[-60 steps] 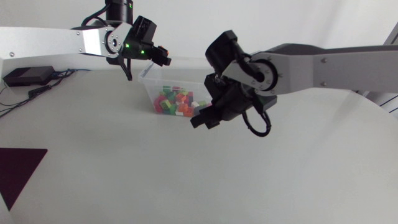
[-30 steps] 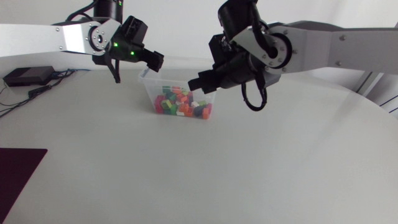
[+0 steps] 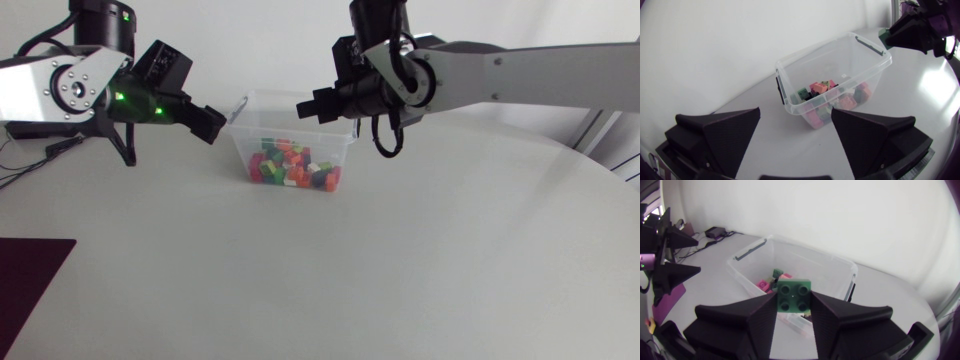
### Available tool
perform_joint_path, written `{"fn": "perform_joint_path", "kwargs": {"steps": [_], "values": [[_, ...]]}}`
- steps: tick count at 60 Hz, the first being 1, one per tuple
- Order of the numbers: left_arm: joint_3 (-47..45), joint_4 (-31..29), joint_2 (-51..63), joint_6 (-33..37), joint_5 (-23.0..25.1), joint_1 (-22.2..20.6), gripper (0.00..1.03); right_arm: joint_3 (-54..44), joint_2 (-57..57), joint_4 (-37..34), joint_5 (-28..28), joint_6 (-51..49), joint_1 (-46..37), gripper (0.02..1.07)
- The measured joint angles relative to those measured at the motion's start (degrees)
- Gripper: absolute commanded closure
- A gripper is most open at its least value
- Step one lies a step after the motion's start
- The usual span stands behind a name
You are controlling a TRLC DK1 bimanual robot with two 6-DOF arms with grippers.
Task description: Place the duplo bricks in the container
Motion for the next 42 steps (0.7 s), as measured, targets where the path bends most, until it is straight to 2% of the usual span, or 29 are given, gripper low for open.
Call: {"fn": "perform_joint_path", "kwargs": {"steps": [17, 32, 36, 38, 39, 42], "values": [[-9.86, -0.04, -6.82, 1.25, 0.02, 0.09, 0.04, 3.23, 6.27, 5.27, 1.75, -1.11, 0.15, 0.82], [-15.65, -0.09, -13.92, 1.27, 0.04, 0.31, 0.04, 9.51, 12.20, 6.21, 3.28, -1.99, 1.20, 0.80], [-16.63, -0.24, -15.21, 1.42, 0.02, 0.66, 0.04, 10.82, 13.40, 6.51, 3.93, -2.21, 1.31, 0.64], [-16.98, -0.57, -15.74, 1.44, 0.02, 0.85, 0.04, 11.54, 14.03, 6.60, 4.44, -2.54, 1.31, 0.41], [-17.25, -0.87, -16.09, 1.44, 0.02, 0.90, 0.04, 12.07, 14.43, 6.58, 4.79, -2.64, 1.29, 0.25], [-17.73, -1.79, -16.85, 1.44, 0.02, 1.07, 0.04, 13.66, 15.80, 6.62, 5.97, -3.10, 1.29, 0.08]]}}
